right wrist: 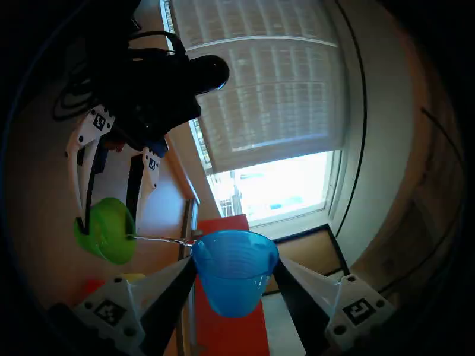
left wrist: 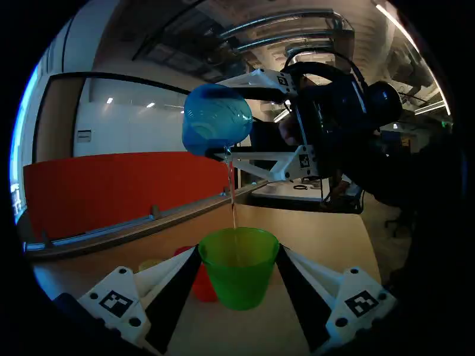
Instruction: Pour water
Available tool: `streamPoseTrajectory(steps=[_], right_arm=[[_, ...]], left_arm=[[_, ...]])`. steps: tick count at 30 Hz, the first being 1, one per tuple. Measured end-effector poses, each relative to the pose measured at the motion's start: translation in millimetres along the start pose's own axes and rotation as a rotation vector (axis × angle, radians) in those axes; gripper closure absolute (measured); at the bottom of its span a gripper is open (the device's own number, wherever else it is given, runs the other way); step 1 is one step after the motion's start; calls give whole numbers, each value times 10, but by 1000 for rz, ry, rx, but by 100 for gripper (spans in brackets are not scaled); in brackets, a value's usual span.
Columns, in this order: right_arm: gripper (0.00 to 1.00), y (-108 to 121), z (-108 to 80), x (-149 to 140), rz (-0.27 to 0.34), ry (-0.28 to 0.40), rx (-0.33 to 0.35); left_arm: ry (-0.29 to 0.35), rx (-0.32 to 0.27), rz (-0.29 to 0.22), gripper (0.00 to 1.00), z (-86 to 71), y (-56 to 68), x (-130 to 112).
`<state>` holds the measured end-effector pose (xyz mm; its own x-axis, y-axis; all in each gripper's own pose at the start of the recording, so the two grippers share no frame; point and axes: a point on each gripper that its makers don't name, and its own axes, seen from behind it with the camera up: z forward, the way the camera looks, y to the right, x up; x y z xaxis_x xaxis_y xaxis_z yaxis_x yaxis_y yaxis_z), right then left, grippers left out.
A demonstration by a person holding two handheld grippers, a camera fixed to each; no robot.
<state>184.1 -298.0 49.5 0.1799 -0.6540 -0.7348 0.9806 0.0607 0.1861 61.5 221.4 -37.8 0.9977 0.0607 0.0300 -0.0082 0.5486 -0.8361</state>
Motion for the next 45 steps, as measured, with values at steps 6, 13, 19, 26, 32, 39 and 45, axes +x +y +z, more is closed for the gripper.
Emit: streamPoseTrajectory(steps=[6,13,19,26,32,39,45], right_arm=[[10,-2,10,-2,-15,-1,0],[10,7,18,9,-27,1,-1],[10,37,20,34,-40,6,-7],[10,83,16,49,-54,6,-15],[10,118,-1,64,-66,6,-21],[10,139,-18,56,-86,2,-24],[10,142,-28,61,-95,4,-30]], left_arm=[[-3,3,0,11,9,-25,-25],[0,4,-1,12,3,-48,-22],[4,5,-3,12,-1,-59,-14],[7,4,-2,12,-12,-40,11],[9,5,-1,12,-10,-34,32],[13,4,1,12,-3,-23,49],[11,3,2,12,10,-7,42]])
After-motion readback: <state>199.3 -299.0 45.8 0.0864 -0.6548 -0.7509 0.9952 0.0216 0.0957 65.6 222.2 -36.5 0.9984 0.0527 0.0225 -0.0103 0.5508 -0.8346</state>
